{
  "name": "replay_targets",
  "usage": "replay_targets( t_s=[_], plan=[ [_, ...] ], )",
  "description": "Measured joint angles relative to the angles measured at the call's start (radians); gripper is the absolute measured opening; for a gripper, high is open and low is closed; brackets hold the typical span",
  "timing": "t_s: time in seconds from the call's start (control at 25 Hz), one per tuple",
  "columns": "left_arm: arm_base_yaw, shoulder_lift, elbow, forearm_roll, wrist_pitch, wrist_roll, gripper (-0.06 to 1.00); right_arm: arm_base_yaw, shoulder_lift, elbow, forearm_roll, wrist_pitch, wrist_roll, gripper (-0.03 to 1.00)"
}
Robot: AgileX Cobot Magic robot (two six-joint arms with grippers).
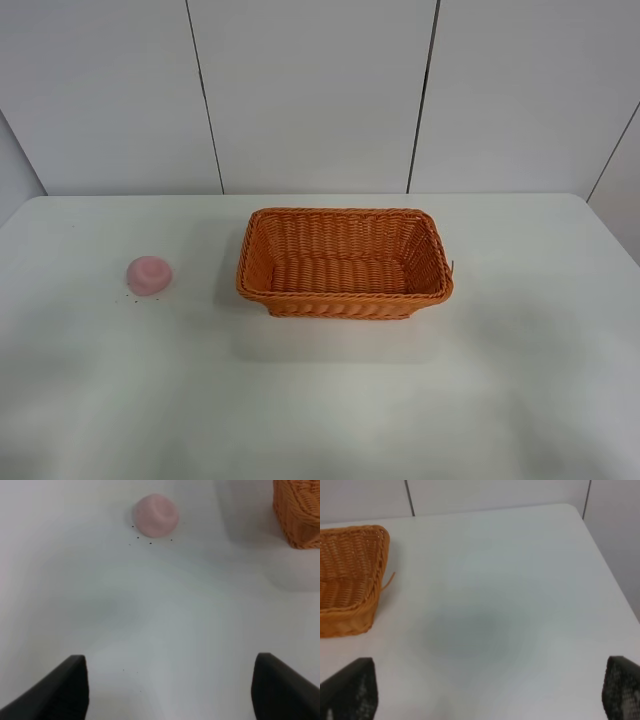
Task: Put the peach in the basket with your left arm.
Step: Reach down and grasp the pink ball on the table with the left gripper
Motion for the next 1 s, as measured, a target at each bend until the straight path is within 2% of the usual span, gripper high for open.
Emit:
replay_targets(
  t_s=[0.36, 0.6, 0.76, 1.0],
  plan=[
    [0.000, 0.000, -0.003, 0.000, -0.007, 0.000, 0.78, 0.000, 0.000, 0.000, 0.000, 0.000, 0.000, 0.69],
    [0.000, 0.057, -0.085, 0.000, -0.133, 0.001, 0.78, 0.000, 0.000, 0.000, 0.000, 0.000, 0.000, 0.69],
    [0.000, 0.257, -0.191, 0.000, -0.184, 0.012, 0.78, 0.000, 0.000, 0.000, 0.000, 0.000, 0.000, 0.69],
    [0.000, 0.694, -0.390, 0.000, -0.201, 0.039, 0.78, 0.000, 0.000, 0.000, 0.000, 0.000, 0.000, 0.69]
  ],
)
